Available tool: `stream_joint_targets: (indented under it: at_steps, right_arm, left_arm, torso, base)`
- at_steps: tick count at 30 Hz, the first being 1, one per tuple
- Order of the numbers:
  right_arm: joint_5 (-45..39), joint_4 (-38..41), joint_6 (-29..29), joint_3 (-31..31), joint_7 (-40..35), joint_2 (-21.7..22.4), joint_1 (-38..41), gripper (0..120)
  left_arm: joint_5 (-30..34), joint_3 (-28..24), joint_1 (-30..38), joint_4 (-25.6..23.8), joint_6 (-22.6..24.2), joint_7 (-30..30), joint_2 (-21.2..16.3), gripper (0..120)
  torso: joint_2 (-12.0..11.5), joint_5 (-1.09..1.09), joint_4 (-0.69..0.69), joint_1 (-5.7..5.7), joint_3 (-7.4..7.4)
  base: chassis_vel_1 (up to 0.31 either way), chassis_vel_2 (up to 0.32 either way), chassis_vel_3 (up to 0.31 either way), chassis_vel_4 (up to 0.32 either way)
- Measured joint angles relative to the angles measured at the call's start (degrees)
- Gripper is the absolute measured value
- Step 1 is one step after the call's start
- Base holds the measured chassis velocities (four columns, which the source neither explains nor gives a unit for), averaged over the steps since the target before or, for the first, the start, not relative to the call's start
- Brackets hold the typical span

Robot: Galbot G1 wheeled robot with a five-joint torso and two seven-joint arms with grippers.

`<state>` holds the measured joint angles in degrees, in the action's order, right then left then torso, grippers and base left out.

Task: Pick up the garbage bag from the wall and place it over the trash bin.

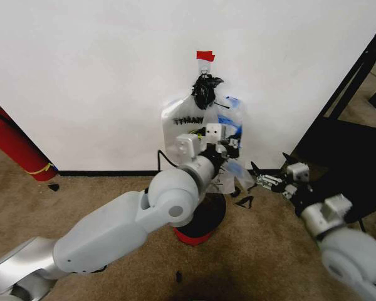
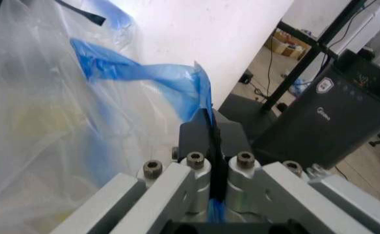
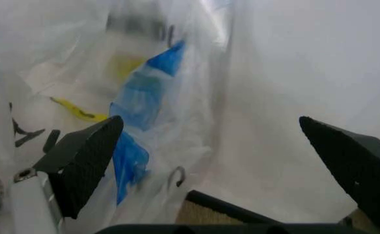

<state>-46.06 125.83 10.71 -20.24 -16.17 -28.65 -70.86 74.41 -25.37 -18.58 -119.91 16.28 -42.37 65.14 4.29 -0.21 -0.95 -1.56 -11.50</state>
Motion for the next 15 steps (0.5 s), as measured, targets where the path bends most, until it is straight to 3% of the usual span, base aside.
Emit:
stream_joint_targets:
  at_steps: [6,7,13,15]
  right_arm:
    - [-6.6,-3.2,4.0,10.5,2.9,3.6,14.5,100]
    - [-6.6,-3.2,4.0,10.5,2.9,3.6,14.5,100]
    - [-8.8,-7.8,7.3,25.9,5.7,0.7,32.5,100]
    - [-9.0,-8.2,8.0,27.4,5.9,0.0,34.1,100]
  left_arm:
    - [-0.2,0.0,-0.3,0.1,0.0,0.0,0.0,0]
    - [-0.2,0.0,-0.3,0.1,0.0,0.0,0.0,0]
    - [-0.4,0.0,-0.9,-0.2,0.0,0.1,-0.1,0]
    - [-0.4,0.0,-0.9,-0.3,0.0,0.1,-0.2,0]
  torso:
    - [0.0,-0.01,-0.05,0.0,0.01]
    - [0.0,-0.01,-0.05,0.0,0.01]
    - [0.0,-0.02,-0.01,0.0,0.01]
    - [0.0,-0.02,-0.01,0.0,0.0]
  base:
    - [0.0,0.0,0.0,0.0]
    - [0.0,0.0,0.0,0.0]
    - [0.0,0.0,0.0,0.0]
    - [0.0,0.0,0.0,0.0]
